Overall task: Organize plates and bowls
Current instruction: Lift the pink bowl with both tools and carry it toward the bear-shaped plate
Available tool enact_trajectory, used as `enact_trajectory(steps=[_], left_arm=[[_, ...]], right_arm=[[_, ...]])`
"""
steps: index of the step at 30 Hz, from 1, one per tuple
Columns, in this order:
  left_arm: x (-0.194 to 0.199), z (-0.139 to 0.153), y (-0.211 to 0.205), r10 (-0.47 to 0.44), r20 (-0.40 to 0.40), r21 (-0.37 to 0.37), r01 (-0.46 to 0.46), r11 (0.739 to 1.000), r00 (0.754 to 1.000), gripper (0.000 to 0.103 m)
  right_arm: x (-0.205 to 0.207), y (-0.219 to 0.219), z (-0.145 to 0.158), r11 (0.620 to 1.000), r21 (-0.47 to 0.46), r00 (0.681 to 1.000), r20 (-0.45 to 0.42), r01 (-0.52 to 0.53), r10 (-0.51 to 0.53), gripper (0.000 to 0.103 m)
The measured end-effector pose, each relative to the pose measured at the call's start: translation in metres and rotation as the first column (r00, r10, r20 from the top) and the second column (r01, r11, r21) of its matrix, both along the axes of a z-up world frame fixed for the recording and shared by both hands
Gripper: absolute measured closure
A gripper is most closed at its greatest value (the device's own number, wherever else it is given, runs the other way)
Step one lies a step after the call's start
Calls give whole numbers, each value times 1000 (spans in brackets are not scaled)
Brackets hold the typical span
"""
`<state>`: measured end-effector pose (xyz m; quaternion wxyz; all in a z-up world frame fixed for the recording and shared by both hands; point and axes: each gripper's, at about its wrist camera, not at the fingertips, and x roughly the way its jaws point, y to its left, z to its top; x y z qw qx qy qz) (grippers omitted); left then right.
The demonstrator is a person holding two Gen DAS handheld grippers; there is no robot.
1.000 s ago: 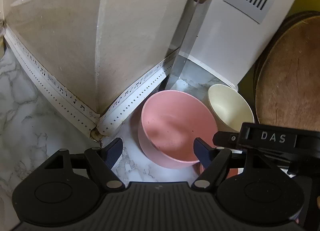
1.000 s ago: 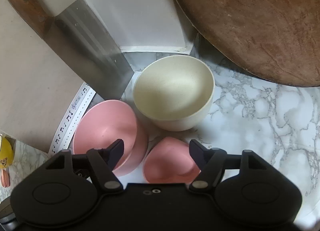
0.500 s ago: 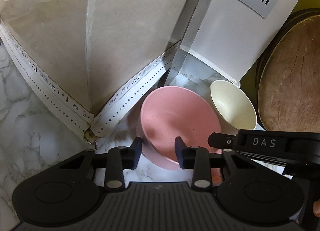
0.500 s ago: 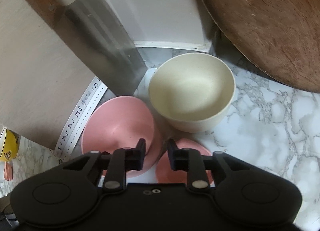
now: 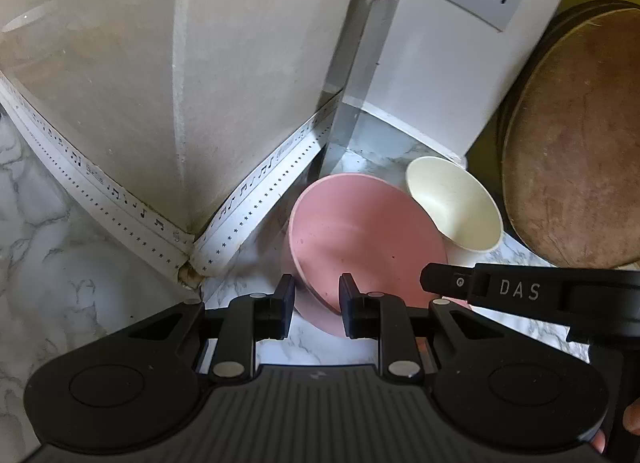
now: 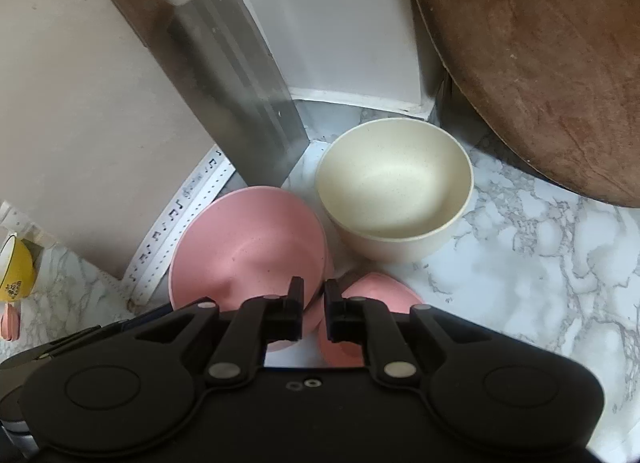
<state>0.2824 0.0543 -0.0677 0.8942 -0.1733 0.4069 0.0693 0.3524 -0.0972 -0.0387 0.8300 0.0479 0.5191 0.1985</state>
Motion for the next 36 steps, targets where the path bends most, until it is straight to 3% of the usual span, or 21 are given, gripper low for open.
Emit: enact_trajectory(steps=[14, 36], left_arm=[[-48, 23, -3, -41, -1, -5, 41, 999, 999, 80], [-130, 32, -7, -81, -64, 13, 82, 997, 995, 80]], right_arm=[[-53, 2, 35, 1000, 22, 999, 32, -5, 4, 92], [-140, 5, 41, 1000, 5, 1000, 27, -15, 15, 91]])
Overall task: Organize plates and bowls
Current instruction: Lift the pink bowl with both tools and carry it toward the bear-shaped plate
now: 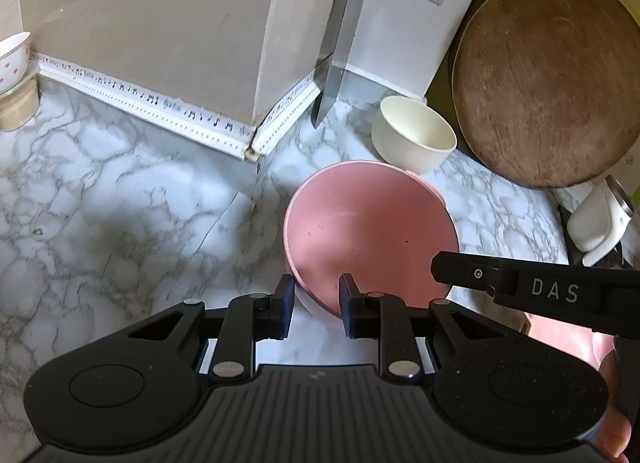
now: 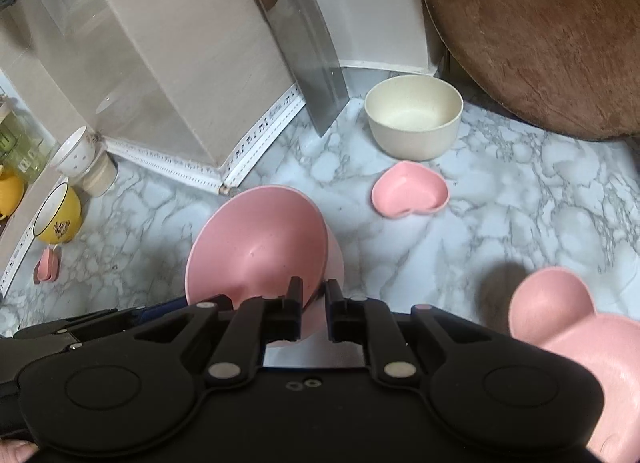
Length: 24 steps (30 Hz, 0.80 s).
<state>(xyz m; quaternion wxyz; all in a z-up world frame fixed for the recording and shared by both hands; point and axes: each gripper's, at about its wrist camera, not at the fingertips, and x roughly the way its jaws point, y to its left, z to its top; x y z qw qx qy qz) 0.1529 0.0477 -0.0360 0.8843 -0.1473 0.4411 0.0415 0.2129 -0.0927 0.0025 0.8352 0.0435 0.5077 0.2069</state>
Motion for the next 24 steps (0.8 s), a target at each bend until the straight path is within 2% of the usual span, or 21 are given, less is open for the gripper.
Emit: enact_trajectory(steps=[12, 24], left_arm=[[-28, -6, -4, -37, -34, -10, 37, 999, 999, 80], [-37, -11, -19, -93, -43, -17, 93, 996, 995, 80]], right_arm=[[-31, -6, -9, 1000, -11, 999, -31, 17, -17, 91], [-46, -24, -19, 999, -20, 996, -69, 48, -50, 90]])
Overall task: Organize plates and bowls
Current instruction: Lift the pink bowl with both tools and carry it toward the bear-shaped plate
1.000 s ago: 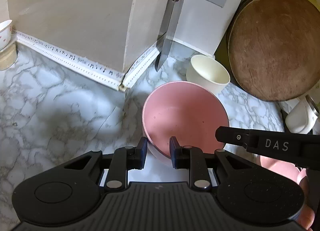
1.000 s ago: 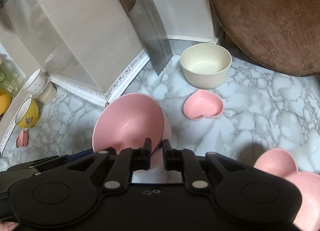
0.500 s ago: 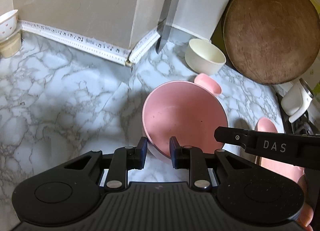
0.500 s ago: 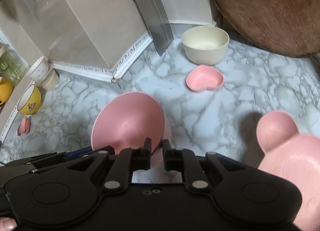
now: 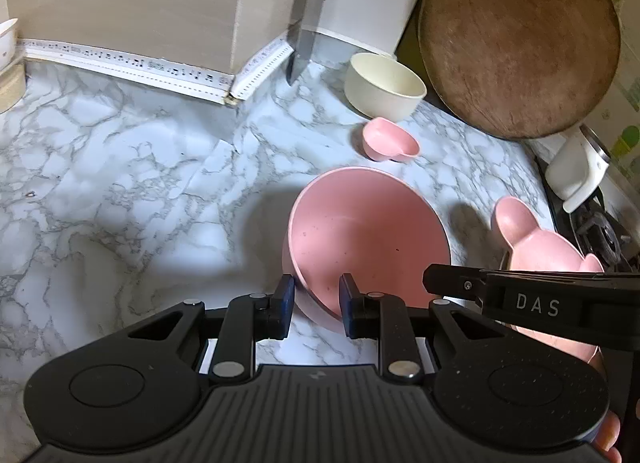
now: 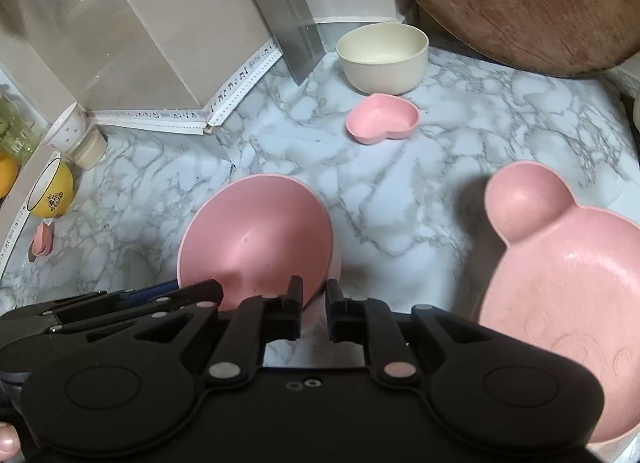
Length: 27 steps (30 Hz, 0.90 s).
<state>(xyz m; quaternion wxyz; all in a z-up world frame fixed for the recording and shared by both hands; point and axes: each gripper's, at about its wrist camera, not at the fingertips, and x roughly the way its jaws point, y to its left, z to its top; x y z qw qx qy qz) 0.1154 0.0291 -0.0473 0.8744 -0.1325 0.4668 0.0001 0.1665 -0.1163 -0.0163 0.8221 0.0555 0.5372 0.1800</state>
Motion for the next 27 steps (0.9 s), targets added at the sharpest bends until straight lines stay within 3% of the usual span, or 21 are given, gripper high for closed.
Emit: enact_trajectory(steps=[27], left_arm=[[5, -14, -11, -87, -61, -7, 87, 996, 994, 80]], right_arm=[[-6, -8, -11, 999, -33, 999, -43, 16, -17, 89]])
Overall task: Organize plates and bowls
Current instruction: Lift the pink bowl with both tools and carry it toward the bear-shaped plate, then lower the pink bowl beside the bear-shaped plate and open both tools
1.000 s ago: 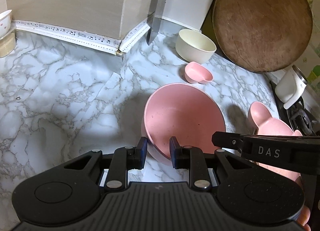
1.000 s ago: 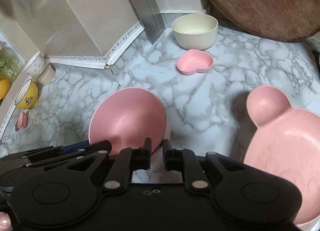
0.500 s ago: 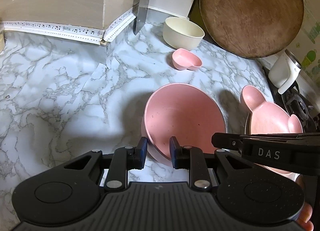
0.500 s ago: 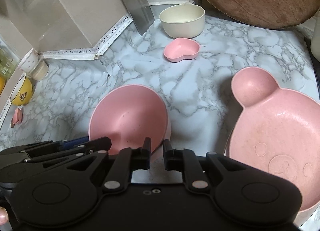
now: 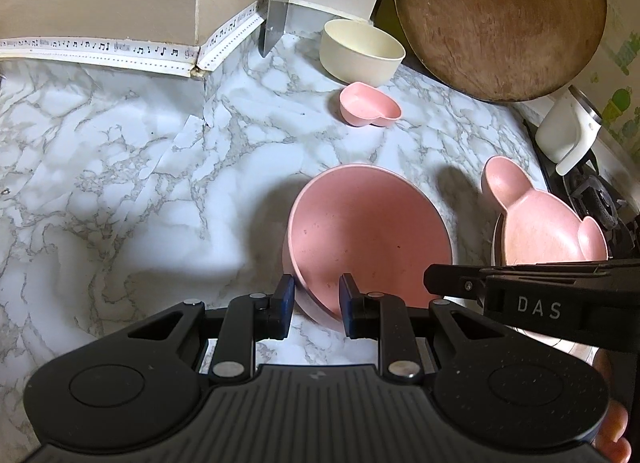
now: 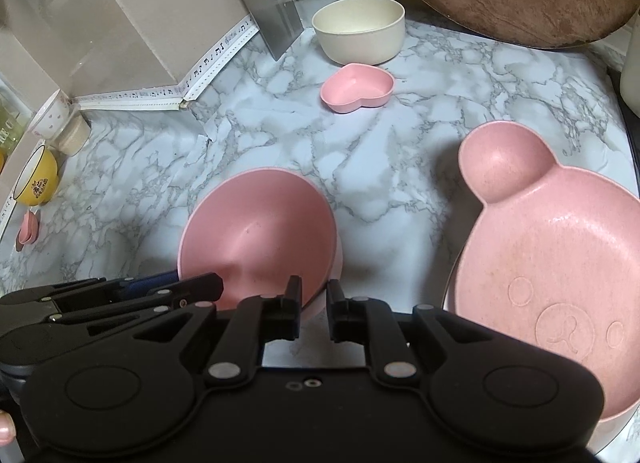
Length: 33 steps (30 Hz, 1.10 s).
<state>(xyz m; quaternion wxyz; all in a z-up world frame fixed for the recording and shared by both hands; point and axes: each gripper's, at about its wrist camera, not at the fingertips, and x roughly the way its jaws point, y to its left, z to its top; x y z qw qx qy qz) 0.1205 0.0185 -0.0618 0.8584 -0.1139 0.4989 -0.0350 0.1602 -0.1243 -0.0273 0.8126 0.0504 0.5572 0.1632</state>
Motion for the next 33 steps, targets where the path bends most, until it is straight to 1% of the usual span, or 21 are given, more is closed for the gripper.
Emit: enact_trajectory(steps=[4, 11, 14, 19, 22, 30, 33], left_arm=[[1, -1, 0, -1, -2, 1, 1, 1000, 1000, 80], [1, 0, 1, -1, 1, -1, 1, 1000, 1000, 80], [2, 4, 2, 0, 17, 5, 0, 1000, 1000, 80], [3, 10, 5, -8, 32, 4, 8, 1000, 999, 80], [1, 12, 6, -10, 40, 16, 10, 1000, 999, 80], [-1, 24, 12, -9, 69, 18, 8, 1000, 998, 80], [0, 31, 15, -5, 82, 10, 4, 1000, 997, 80]], right_arm=[[1, 1, 0, 1000, -2, 1000, -4, -1, 1, 86], [2, 2, 0, 1000, -3, 1000, -6, 2, -2, 84], [1, 1, 4, 1000, -11, 1000, 10, -1, 1, 81], [0, 0, 12, 1000, -20, 999, 44, -5, 6, 79], [-1, 1, 18, 1000, -24, 998, 64, -15, 17, 76], [1, 1, 31, 1000, -8, 995, 99, -26, 26, 66], [4, 1, 36, 1000, -8, 993, 112, -31, 31, 64]])
